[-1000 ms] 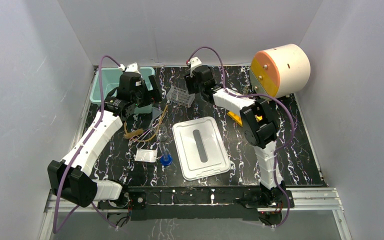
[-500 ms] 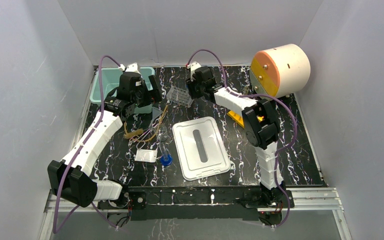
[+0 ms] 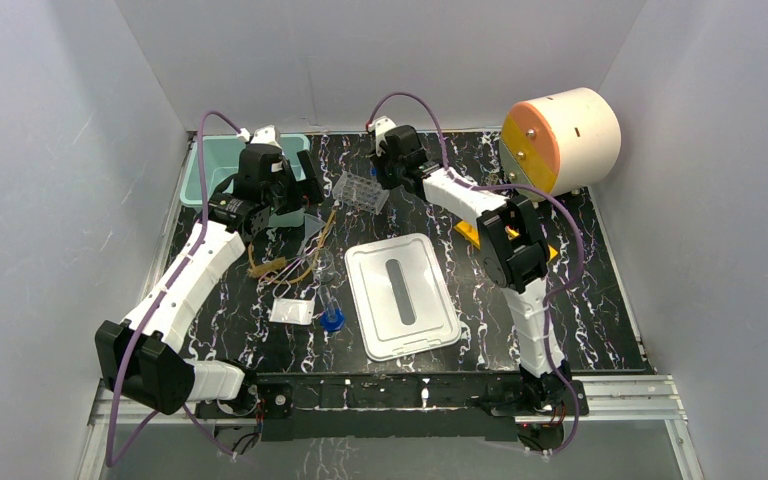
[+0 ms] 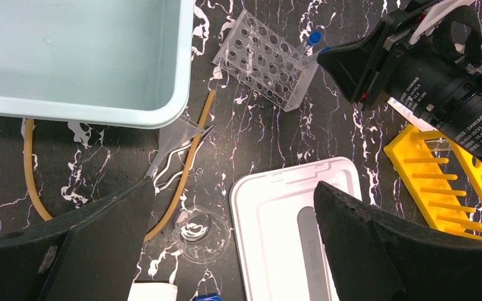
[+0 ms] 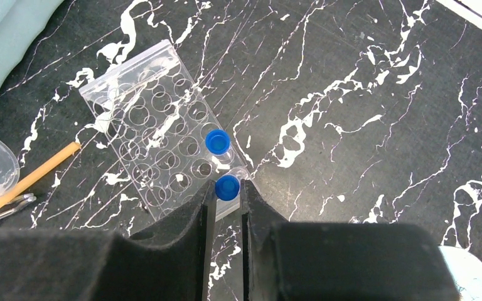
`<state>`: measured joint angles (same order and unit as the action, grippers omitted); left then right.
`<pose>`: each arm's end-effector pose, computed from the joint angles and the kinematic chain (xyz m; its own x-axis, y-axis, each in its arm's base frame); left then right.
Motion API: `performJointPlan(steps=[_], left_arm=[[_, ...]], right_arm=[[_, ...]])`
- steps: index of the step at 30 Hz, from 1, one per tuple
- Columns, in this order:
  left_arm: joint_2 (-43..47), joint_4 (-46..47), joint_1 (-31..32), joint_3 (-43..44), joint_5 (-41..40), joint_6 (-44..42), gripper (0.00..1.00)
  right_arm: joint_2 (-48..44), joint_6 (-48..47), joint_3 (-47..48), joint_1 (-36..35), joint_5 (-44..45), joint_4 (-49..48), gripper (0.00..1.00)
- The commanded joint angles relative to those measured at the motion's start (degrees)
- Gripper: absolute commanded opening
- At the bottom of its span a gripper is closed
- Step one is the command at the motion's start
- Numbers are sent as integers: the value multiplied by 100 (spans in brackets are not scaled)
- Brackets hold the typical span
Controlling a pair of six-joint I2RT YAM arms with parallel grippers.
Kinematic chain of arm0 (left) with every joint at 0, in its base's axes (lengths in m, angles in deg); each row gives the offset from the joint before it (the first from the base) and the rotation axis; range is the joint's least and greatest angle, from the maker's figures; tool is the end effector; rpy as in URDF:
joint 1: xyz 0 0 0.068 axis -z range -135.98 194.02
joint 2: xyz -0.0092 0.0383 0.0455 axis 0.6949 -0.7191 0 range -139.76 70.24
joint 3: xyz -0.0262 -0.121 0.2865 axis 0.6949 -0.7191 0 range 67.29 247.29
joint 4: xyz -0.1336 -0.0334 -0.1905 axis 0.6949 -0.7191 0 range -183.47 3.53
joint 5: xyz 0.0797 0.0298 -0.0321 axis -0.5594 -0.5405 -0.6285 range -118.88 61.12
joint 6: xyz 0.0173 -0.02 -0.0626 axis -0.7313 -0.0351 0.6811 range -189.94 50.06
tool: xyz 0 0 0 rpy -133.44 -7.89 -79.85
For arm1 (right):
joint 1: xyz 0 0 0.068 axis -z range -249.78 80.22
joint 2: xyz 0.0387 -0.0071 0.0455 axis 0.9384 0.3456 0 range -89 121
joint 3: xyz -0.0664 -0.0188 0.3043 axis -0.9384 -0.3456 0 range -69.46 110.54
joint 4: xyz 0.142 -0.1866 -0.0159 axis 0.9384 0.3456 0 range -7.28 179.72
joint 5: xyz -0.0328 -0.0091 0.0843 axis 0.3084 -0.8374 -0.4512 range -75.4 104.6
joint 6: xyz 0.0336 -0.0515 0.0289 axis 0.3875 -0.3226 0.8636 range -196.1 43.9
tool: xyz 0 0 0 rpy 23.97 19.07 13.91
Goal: Organize the chemistry lab equipment
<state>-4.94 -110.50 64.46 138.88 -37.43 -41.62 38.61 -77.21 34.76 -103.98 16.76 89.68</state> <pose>0.2610 -0.0887 0.3948 -0.4878 -0.3187 -0.8127 -0.0107 0.9331 -0.3596 0.4473 0.3013 0.2588 -0.4075 -0.3002 -0.8624 -0.5428 0.8391 -0.0356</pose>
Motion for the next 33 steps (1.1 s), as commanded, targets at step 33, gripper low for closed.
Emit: performJointPlan(steps=[33], left_arm=[[211, 38, -31, 24, -98, -50, 98]], right_arm=[[-923, 566, -25, 87, -147, 62, 58]])
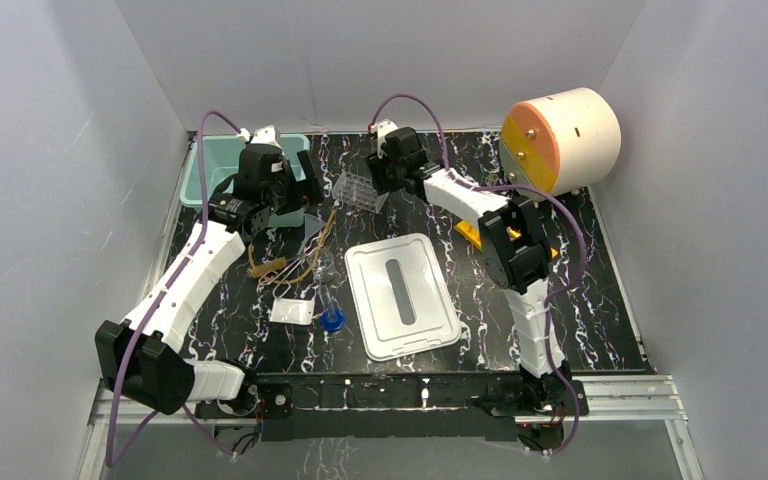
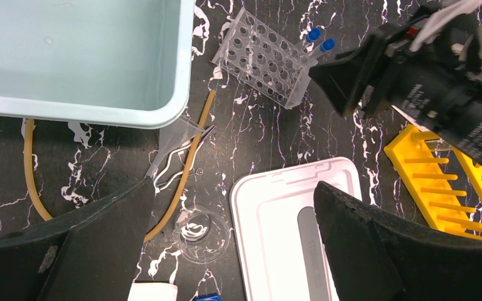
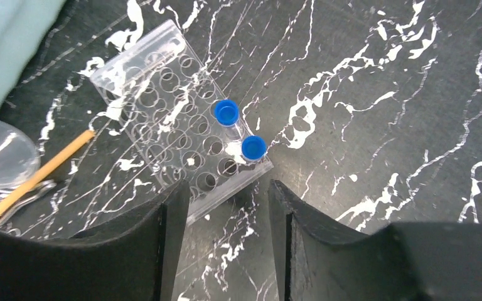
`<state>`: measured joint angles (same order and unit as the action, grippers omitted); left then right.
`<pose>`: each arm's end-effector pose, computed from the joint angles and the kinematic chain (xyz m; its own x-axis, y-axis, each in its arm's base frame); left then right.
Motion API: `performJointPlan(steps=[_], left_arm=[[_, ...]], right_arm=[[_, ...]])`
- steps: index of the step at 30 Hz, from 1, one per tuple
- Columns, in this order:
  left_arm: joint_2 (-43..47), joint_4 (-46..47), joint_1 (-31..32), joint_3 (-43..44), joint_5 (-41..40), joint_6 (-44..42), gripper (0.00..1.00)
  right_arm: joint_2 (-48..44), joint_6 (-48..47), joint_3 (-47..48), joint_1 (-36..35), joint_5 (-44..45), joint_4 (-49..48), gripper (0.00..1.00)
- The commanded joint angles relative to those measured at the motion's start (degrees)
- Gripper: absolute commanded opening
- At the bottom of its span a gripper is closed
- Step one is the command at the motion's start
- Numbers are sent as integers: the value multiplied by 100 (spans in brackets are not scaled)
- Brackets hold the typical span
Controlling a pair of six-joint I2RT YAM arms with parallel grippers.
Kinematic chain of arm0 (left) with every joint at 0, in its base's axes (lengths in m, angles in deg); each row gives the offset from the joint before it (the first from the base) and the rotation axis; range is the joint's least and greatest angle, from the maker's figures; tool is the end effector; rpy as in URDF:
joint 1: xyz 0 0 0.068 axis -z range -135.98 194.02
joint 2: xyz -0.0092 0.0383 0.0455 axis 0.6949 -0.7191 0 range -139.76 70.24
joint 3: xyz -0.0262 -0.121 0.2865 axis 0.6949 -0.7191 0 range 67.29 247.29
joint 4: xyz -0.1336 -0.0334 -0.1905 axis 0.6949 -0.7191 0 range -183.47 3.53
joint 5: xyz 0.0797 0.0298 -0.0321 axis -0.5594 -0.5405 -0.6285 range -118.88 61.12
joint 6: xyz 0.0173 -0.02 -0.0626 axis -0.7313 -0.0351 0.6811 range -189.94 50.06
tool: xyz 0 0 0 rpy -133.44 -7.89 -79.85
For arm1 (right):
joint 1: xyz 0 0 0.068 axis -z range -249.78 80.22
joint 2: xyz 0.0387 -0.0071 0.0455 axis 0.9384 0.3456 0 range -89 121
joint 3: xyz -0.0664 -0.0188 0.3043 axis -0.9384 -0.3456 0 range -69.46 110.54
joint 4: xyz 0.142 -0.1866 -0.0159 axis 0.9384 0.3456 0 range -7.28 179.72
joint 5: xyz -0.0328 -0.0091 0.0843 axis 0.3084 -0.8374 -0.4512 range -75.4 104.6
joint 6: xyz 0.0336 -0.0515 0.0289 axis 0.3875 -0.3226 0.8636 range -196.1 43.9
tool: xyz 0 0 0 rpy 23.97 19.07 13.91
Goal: Organize the chemistry lab equipment
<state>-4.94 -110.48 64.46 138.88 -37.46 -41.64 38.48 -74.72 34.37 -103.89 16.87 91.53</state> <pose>0.2610 -0.0886 0.3948 -0.4873 -0.3186 -0.8131 -0.0108 0.9332 -0.3592 0.4452 0.2988 0.2542 -0.4571 -0.2804 -0.8440 -0.5218 0.8531 -0.0008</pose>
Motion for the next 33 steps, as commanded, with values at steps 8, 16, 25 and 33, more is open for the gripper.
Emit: performJointPlan(steps=[8, 16, 25, 33], left_arm=[[180, -433, -32, 23, -179, 131, 98], [485, -1009, -32, -827, 435, 49, 83], [222, -572, -32, -1457, 598, 1136, 63], [-507, 151, 17, -1493, 1272, 905, 90]], right_arm=[[-1976, 1068, -857, 67, -766, 115, 70], [-2841, 2149, -1911, -263, -1055, 226, 69], [-3297, 3358, -2238, -414, -1020, 1214, 61], [-3524, 3421, -2521, -492, -888, 1221, 62]])
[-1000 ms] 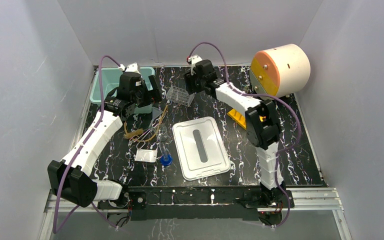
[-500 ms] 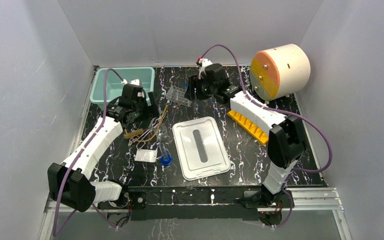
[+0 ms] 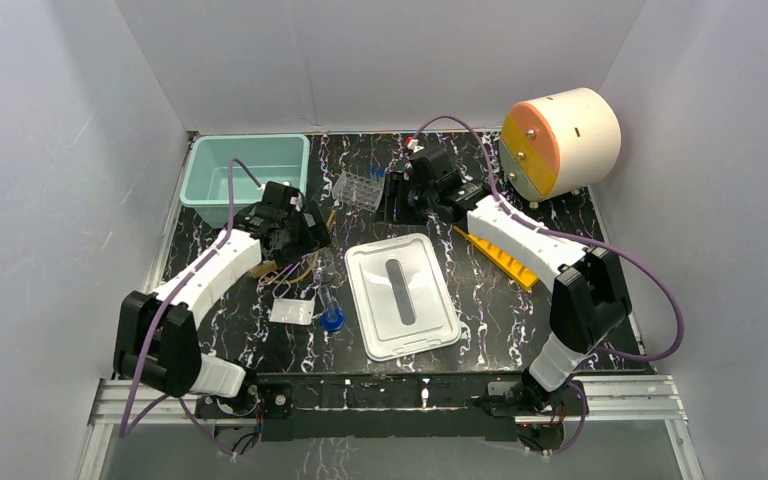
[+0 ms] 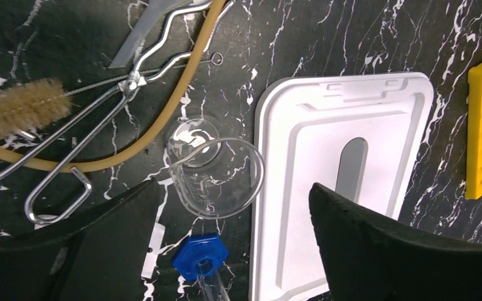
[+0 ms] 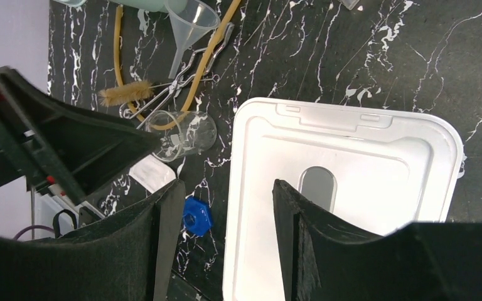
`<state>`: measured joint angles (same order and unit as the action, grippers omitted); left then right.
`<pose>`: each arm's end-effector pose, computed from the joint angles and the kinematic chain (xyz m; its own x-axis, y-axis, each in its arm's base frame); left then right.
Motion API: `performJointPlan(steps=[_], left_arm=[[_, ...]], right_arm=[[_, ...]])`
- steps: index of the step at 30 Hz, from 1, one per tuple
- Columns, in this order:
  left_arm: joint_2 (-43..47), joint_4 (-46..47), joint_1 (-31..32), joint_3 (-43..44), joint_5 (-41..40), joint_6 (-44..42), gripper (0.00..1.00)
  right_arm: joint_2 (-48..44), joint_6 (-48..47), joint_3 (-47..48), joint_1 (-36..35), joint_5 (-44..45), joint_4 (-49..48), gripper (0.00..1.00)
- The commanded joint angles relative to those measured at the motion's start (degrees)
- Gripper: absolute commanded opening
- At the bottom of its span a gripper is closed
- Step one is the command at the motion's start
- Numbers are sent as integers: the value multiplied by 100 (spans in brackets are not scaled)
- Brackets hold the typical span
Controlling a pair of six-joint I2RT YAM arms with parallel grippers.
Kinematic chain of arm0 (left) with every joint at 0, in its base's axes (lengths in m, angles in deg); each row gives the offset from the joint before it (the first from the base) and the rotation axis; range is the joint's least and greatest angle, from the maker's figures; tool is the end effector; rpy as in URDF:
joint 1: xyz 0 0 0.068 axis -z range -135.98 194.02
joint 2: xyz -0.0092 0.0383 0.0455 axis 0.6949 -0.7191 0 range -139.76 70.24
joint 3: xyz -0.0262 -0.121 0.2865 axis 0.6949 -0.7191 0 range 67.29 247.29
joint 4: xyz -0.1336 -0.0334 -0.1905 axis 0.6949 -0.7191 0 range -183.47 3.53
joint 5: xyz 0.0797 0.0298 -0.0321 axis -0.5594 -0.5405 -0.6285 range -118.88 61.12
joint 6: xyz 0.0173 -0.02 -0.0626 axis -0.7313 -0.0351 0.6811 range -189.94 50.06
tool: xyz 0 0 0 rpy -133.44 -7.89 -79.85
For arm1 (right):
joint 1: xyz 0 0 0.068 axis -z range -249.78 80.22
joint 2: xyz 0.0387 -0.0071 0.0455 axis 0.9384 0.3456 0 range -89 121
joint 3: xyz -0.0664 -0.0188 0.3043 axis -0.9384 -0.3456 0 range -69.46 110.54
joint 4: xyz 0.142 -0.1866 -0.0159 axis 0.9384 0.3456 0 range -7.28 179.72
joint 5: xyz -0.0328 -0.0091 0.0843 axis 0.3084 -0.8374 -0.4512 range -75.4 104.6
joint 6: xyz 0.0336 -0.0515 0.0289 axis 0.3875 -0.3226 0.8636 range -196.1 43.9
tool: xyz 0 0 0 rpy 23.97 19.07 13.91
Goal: Organize the chemistry lab equipment
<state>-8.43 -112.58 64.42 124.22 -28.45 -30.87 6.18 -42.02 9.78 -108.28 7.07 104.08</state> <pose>0.2528 -0.0945 0.2922 -0.7622 -0.3888 -0.5175 -0.1636 0.8892 -0.4272 0.2885 0.2384 0.3373 -0.7844 0.0861 -0.6143 -0.3129 0.8002 0.5116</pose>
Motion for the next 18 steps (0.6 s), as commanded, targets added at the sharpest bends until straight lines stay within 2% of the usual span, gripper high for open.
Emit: performJointPlan(steps=[1, 6, 13, 18], left_arm=[[-214, 286, 44, 6, 250, -346, 97], [-483, -55, 215, 213, -445, -659, 98], [-904, -234, 546, 300, -577, -279, 98], [-1155, -207, 769, 344, -942, 73, 84]], right_arm=[[-313, 158, -92, -52, 118, -42, 62], [-404, 261, -245, -54, 222, -130, 63], [-430, 297, -388, -57, 278, -291, 63], [-485, 308, -506, -63, 247, -403, 63]])
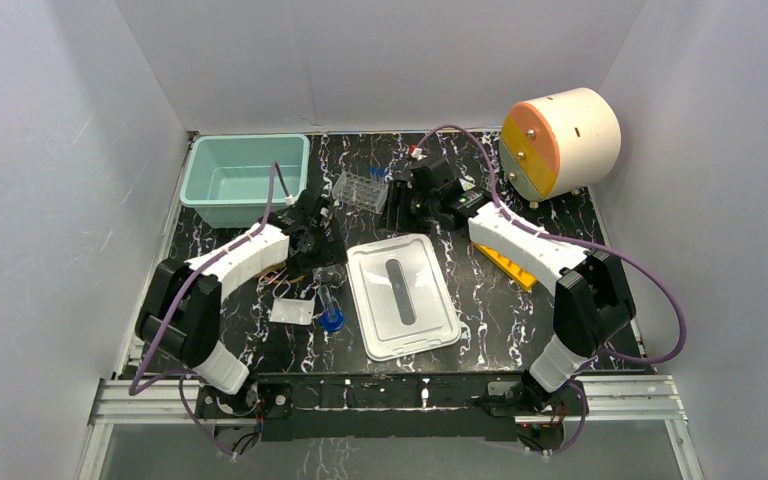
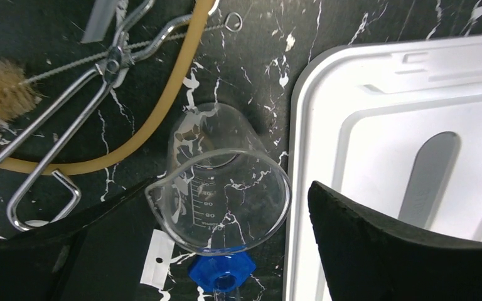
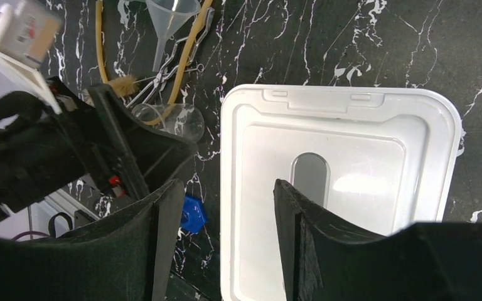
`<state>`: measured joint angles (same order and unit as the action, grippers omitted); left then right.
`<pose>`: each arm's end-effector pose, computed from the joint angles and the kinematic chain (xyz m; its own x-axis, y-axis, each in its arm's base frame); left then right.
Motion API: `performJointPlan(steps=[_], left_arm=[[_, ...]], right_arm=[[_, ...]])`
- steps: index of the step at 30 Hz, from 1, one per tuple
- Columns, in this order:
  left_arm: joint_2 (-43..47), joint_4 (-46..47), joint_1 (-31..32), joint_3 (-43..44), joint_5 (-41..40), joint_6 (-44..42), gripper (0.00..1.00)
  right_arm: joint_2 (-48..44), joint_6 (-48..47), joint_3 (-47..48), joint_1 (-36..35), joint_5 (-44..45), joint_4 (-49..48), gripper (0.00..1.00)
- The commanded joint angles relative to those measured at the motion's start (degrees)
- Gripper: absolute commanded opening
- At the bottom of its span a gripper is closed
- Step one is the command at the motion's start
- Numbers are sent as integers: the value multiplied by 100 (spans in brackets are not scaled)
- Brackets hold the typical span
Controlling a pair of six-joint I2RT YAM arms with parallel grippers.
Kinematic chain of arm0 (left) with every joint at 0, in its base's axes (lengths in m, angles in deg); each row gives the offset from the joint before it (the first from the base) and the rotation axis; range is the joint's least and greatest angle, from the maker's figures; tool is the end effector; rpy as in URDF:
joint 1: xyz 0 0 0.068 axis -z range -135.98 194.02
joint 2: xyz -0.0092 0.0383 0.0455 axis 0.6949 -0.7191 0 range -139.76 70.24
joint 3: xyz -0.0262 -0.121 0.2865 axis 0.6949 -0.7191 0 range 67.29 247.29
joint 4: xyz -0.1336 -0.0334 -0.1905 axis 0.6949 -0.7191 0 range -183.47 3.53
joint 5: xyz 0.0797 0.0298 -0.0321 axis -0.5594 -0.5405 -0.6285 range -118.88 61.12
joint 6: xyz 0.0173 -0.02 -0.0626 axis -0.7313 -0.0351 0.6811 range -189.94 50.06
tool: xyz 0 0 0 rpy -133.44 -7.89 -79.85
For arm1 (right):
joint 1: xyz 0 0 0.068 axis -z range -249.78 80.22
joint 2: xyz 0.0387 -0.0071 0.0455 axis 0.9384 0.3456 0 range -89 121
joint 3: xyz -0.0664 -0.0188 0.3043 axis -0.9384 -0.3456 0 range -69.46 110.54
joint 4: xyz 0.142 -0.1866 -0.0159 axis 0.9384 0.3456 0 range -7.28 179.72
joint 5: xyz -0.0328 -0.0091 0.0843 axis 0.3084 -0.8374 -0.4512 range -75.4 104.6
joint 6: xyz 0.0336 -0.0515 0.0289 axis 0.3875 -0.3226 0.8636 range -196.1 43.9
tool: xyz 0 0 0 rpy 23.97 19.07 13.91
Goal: Organize the chemistry lab equipment
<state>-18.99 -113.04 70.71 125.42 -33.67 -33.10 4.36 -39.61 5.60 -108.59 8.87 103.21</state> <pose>0.2710 -0.1312 0.2489 -0.8487 -0.2420 -0.4703 -0.1263 0.9562 -0.2641 0.2791 0.2313 0.3260 -0.7994 0.1165 -0.5894 -0.2597 0.8176 0.5139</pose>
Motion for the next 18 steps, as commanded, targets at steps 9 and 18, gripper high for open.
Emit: performJointPlan(steps=[9, 18], left_arm=[[-479, -172, 196, 413, -1108, 327, 63], [931, -266, 267, 1170, -888, -422, 29]], right_arm=[[-367, -170, -223, -30, 147, -458, 62], [-481, -472, -106, -22, 501, -342, 61]])
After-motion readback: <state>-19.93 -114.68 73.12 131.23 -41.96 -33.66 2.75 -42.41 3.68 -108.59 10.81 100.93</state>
